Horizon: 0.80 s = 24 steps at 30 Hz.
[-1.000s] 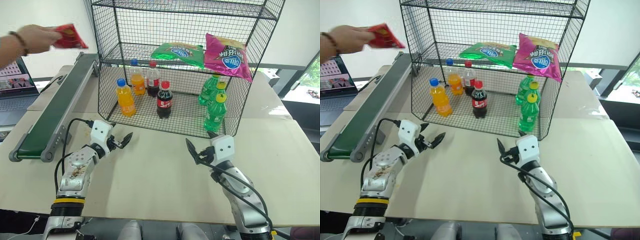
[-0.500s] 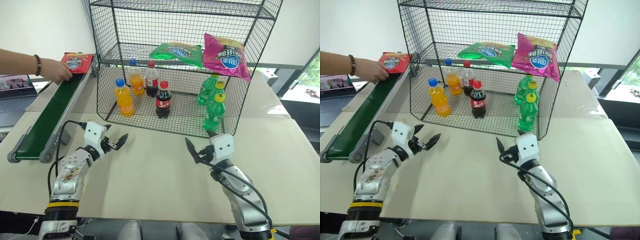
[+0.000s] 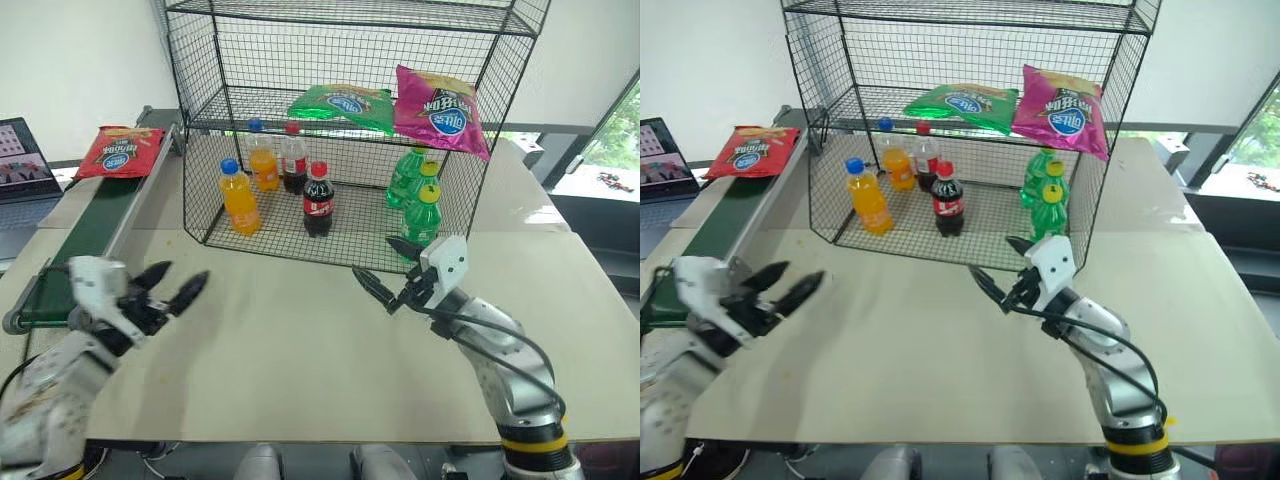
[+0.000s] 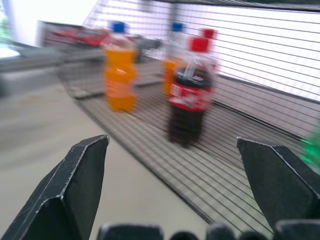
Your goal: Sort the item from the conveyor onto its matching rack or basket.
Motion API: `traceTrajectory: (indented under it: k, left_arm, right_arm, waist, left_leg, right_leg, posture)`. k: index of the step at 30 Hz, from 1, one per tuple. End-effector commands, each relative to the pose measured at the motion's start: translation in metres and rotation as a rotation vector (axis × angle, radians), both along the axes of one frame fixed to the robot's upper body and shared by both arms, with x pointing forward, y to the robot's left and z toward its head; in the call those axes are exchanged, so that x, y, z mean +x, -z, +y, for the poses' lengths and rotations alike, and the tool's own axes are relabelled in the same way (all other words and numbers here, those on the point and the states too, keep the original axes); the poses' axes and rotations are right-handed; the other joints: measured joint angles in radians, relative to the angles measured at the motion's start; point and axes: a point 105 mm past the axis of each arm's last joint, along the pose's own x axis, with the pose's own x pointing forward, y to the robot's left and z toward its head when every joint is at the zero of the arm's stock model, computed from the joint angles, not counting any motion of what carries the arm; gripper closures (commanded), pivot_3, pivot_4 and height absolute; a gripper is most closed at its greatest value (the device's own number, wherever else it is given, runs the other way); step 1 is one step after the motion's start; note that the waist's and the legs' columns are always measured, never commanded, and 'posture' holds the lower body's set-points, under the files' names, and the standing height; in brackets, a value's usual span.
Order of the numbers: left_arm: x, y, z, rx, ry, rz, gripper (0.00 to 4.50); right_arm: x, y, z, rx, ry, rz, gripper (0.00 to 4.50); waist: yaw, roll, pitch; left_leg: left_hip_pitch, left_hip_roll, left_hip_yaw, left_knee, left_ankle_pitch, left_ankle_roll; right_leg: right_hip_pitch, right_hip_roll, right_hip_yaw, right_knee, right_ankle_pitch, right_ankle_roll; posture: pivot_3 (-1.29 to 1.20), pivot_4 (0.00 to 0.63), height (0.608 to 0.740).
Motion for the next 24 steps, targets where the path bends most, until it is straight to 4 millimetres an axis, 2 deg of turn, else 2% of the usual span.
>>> traceTrajectory:
  k: [1, 4, 7, 11, 13, 16, 24]
  left_arm:
    - [-0.028, -0.015, 0.031, -0.169, -0.137, -0.025, 0.08]
    - [-0.056, -0.017, 0.067, -0.343, -0.288, -0.039, 0.08]
    - [-0.083, -0.011, 0.100, -0.527, -0.421, -0.057, 0.08]
    - [-0.104, 0.009, 0.122, -0.695, -0.530, -0.052, 0.08]
    - [-0.107, 0.017, 0.125, -0.774, -0.549, -0.055, 0.08]
    - [-0.100, 0.021, 0.123, -0.868, -0.550, -0.044, 0.08]
    - [-0.087, 0.006, 0.135, -1.010, -0.563, -0.084, 0.08]
  right_arm:
    - [-0.021, -0.025, 0.025, 0.027, -0.284, -0.029, 0.00]
    - [-0.028, -0.035, 0.035, -0.003, -0.448, -0.043, 0.00]
    - [-0.029, -0.045, 0.044, -0.020, -0.552, -0.079, 0.00]
    - [-0.033, -0.053, 0.060, -0.028, -0.664, -0.122, 0.00]
    - [-0.035, -0.057, 0.066, -0.026, -0.704, -0.143, 0.00]
    - [-0.037, -0.060, 0.074, -0.025, -0.739, -0.169, 0.00]
    - [-0.032, -0.065, 0.077, -0.041, -0.756, -0.211, 0.00]
  waist:
    - [-0.005, 0.000, 0.000]
    - [-0.012, -0.002, 0.001]
    - [-0.013, -0.002, 0.001]
    - [-0.010, -0.002, 0.001]
    - [-0.007, -0.002, 0.001]
    - [-0.004, -0.003, 0.001]
    - [0.007, -0.004, 0.000]
  left_leg:
    - [0.000, 0.000, 0.000, 0.000, 0.000, 0.000]
    - [0.000, 0.000, 0.000, 0.000, 0.000, 0.000]
    - [0.000, 0.000, -0.002, 0.000, 0.000, 0.000]
    - [0.001, 0.000, -0.002, 0.001, 0.000, 0.000]
    - [0.001, 0.000, -0.002, 0.000, 0.000, 0.000]
    - [0.001, 0.000, -0.002, 0.000, 0.000, 0.000]
    - [0.001, 0.000, -0.003, 0.000, 0.000, -0.001]
  right_leg:
    - [0.000, 0.000, 0.000, 0.000, 0.000, 0.000]
    - [0.000, -0.001, -0.001, 0.000, 0.000, 0.000]
    - [0.001, -0.001, -0.003, 0.000, 0.000, -0.001]
    - [0.001, -0.001, -0.004, 0.000, -0.001, -0.002]
    - [0.001, -0.001, -0.005, 0.000, -0.001, -0.002]
    - [0.001, -0.001, -0.005, 0.000, -0.001, -0.002]
    - [0.000, -0.001, -0.006, 0.000, -0.001, -0.003]
  posture:
    - [0.00, 0.150, 0.738]
    - [0.00, 0.150, 0.738]
    - [0.00, 0.150, 0.738]
    - [0.00, 0.150, 0.738]
    - [0.00, 0.150, 0.738]
    - [0.00, 0.150, 0.738]
    - [0.00, 0.150, 0.738]
